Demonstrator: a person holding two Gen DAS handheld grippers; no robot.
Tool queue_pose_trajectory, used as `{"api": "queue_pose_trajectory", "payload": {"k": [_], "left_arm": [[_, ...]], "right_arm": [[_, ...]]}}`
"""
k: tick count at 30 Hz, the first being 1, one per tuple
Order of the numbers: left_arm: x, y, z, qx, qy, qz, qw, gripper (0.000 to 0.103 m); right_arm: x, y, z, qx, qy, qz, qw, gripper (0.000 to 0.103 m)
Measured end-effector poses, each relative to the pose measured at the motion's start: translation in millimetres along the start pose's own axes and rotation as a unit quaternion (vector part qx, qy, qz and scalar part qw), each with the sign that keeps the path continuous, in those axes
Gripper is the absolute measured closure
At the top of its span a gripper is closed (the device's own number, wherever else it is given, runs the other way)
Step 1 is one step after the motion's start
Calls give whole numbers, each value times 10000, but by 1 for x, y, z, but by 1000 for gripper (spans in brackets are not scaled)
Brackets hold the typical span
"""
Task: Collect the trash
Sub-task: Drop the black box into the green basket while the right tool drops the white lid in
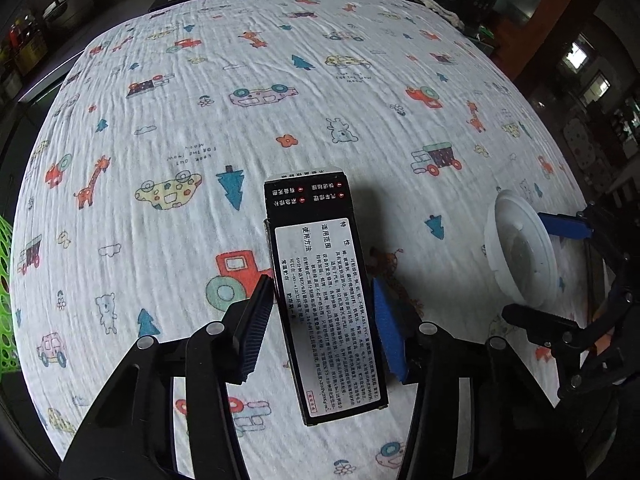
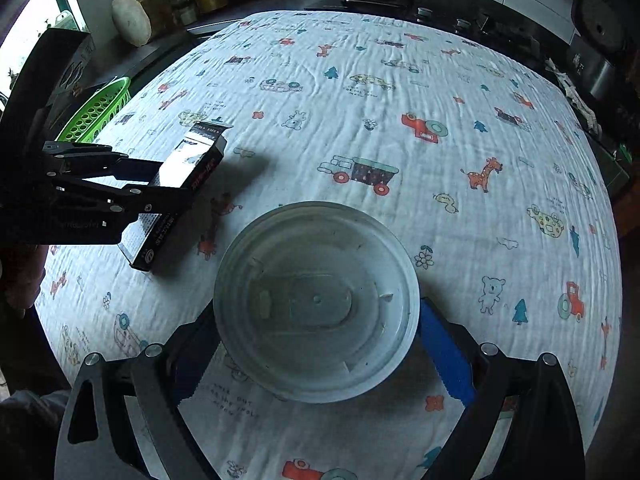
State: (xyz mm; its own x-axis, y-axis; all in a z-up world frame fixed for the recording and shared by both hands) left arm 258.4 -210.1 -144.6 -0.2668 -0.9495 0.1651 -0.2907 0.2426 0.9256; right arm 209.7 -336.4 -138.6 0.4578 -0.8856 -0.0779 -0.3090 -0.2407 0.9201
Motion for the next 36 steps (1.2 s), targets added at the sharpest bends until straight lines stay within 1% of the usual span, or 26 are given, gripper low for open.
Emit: {"api": "queue_pose_trajectory", "payload": {"k": [3,8,14,18,22,25,28,30,34,36], "left_arm": [[-17,19,3,160,114,106,9998,54],[-67,59,2,552,362,1,9978,54],[-155,109,9,998,829,-414,9907,54],[-230,138,21,1178,1264,-820,9815,54],[-305,158,34,1203,1697,-1183,9709,54],[-352,163,47,1142,1961,-1373,9642,54],[-391,162,62,1068,2229,-1400,9588,54],[-409,160,70,1052,2367,-1337,9566,54],[-441,151,83,1008,2591,-1343,9512,54],[-449,147,87,981,2637,-1300,9508,54]], "right_arm": [[-11,4,-8,35,58,-10,10000,13],[-42,6,-29,101,221,-92,9997,13],[-100,6,-68,248,500,-333,9979,13],[-146,3,-99,344,745,-543,9951,13],[-196,-2,-130,433,928,-831,9913,13],[-233,-7,-154,486,1042,-1016,9882,13],[-268,-13,-178,528,1134,-1212,9847,13],[-291,-17,-193,556,1225,-1300,9823,13],[-332,-26,-222,579,1357,-1501,9776,13],[-351,-31,-234,586,1426,-1593,9751,13]]}}
Point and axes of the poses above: each gripper's, at about its wrist camera, not at the fingertips, and y roughly against the way its jaws point, x to its right, z to its underside, the point moved 10 cm from there along -y, roughly the way its jaws point, and after that the axes turned 3 degrees about -x, right-handed, at the moved point
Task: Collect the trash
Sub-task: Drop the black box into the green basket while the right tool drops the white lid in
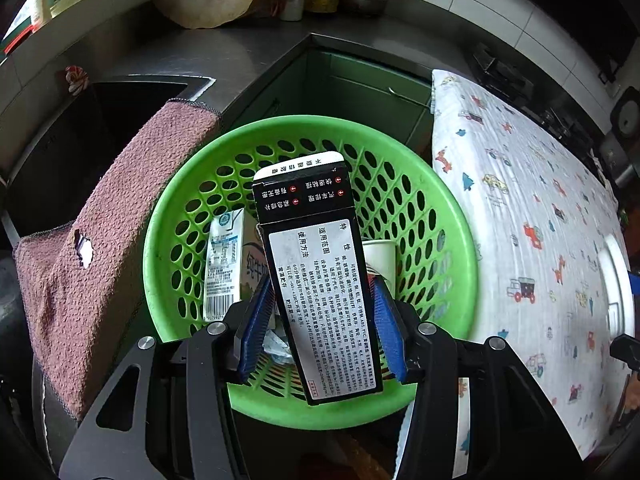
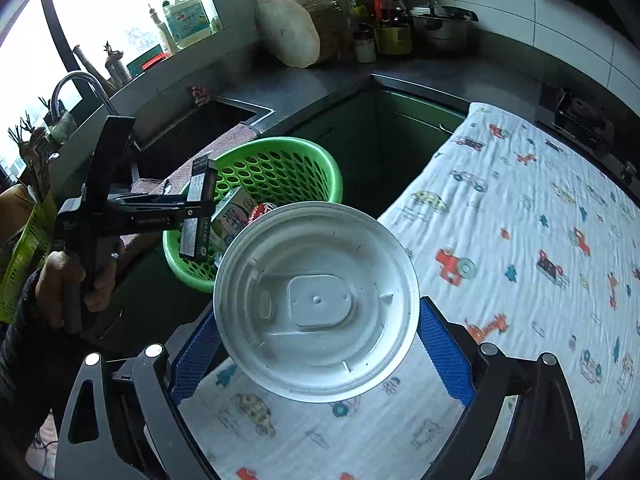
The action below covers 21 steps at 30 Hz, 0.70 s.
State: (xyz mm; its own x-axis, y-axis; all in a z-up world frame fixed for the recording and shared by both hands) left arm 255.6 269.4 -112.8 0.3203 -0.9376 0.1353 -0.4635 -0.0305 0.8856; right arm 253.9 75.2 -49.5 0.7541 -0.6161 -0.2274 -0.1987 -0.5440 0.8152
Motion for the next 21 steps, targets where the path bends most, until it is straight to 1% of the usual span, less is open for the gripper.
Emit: {"api": "queue_pose_trajectory", "payload": {"k": [5,8,9,10,12,14,18,21], "left_arm": [[-18,-13,2,-99,40,-58,9999,52],[-25,-14,3,-90,92,-14,9999,52],[-28,-14,3,-88,120,12,9999,50],[-30,-13,4,-72,150,29,9999,46],[-36,-9,4,-9,184,26,9998,43],[-40,-5,6,32,242,82,9997,37],[-45,5,9,143,284,114,9994,33],[-49,12,11,216,320,101,9992,26]], "right_arm": [[-27,-32,-33,-37,90,-180,9998,13],[-39,-50,-49,-24,45,-307,9995,13],[-43,-57,-53,-51,11,-370,9993,13],[-46,-63,-56,-73,-18,-393,9992,13],[-52,-76,-61,-123,-46,-437,9990,13],[-56,-86,-65,-157,-90,-484,9987,13],[-64,-103,-74,-213,-162,-523,9983,13],[-68,-111,-79,-240,-221,-610,9976,12]]}}
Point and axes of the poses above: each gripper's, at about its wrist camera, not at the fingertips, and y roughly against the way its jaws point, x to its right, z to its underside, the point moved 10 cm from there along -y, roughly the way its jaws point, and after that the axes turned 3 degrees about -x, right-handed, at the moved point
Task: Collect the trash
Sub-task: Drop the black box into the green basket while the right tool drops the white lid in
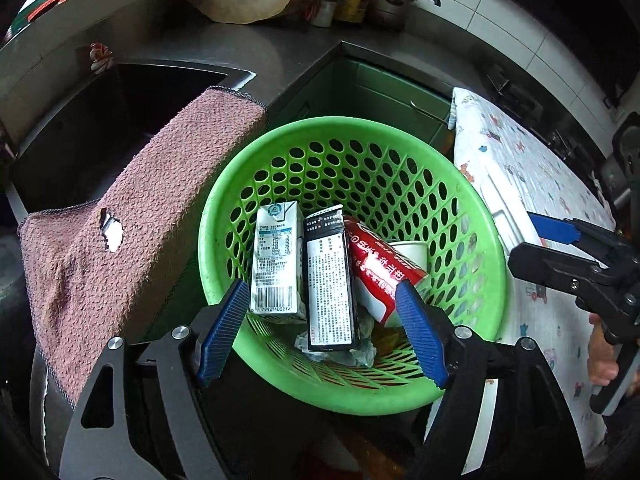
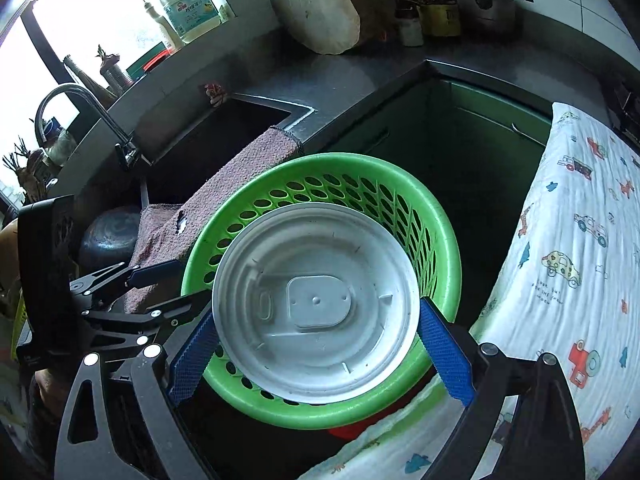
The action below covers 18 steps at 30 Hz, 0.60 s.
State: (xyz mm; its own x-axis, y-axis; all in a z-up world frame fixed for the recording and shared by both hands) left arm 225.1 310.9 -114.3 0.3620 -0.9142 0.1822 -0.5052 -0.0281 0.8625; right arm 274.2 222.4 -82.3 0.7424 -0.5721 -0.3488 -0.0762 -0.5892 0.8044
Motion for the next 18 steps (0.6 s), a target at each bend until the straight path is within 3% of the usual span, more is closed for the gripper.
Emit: {"api": "queue_pose_trajectory", "payload": {"k": [10,18], "left_arm": [[4,23,6,284,7,16,9996,15],[18,43,11,513,-104,-16,9986,8]], "right_arm": [[0,10,1,148,221,170,9995,11],[-7,21,4,292,211,-1,9994,11]]}}
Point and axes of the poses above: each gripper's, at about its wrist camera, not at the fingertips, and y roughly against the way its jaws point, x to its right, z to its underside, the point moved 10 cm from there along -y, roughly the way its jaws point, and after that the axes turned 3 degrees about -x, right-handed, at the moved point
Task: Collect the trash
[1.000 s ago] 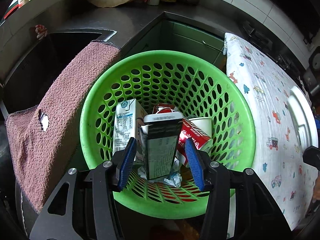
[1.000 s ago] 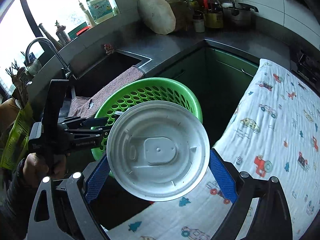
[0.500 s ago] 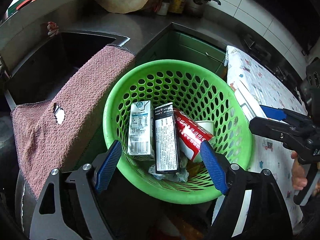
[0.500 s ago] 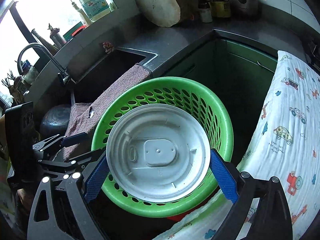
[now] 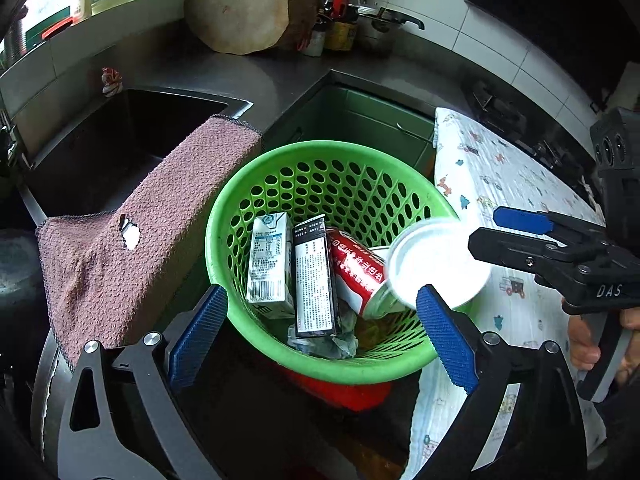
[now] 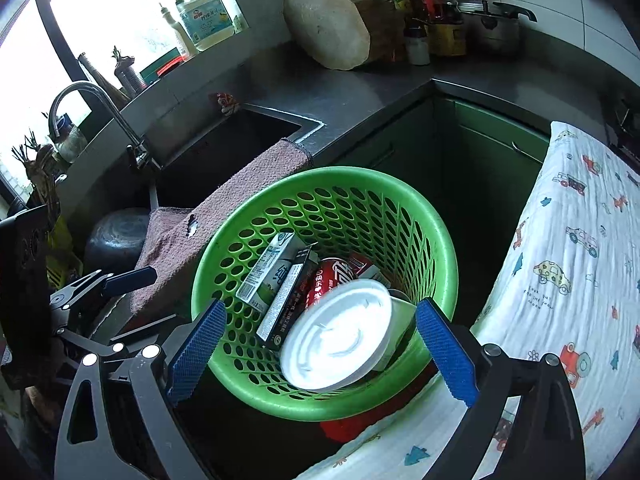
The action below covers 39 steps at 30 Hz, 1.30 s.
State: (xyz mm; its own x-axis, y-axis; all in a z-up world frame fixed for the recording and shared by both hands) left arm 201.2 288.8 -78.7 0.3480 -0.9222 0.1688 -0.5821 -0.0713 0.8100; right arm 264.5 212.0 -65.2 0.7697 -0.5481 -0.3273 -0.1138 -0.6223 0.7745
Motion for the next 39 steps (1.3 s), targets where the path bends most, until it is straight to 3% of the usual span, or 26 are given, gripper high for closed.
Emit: {"api": "queue_pose_trajectory", "payload": {"k": [9,15,24,31,39], "left_arm": [[12,26,2,297,-201,-140,9993,6],[27,40,9,466,-308,-172,9983,5],[66,58,25,729,-633,-199,9951,5],[116,69,47,815,-941,80,9922,5],[172,74,84,743,-1274,330,9885,5]], "right_arm": [[-8,32,9,243,48,-23,9997,11],[1,67,33,466,106,396,9981,11],[35,114,88,579,-186,1199,9909,10],[60,161,137,777,-543,1778,9795,10],[82,215,205,1031,-1118,2060,9667,10]]}}
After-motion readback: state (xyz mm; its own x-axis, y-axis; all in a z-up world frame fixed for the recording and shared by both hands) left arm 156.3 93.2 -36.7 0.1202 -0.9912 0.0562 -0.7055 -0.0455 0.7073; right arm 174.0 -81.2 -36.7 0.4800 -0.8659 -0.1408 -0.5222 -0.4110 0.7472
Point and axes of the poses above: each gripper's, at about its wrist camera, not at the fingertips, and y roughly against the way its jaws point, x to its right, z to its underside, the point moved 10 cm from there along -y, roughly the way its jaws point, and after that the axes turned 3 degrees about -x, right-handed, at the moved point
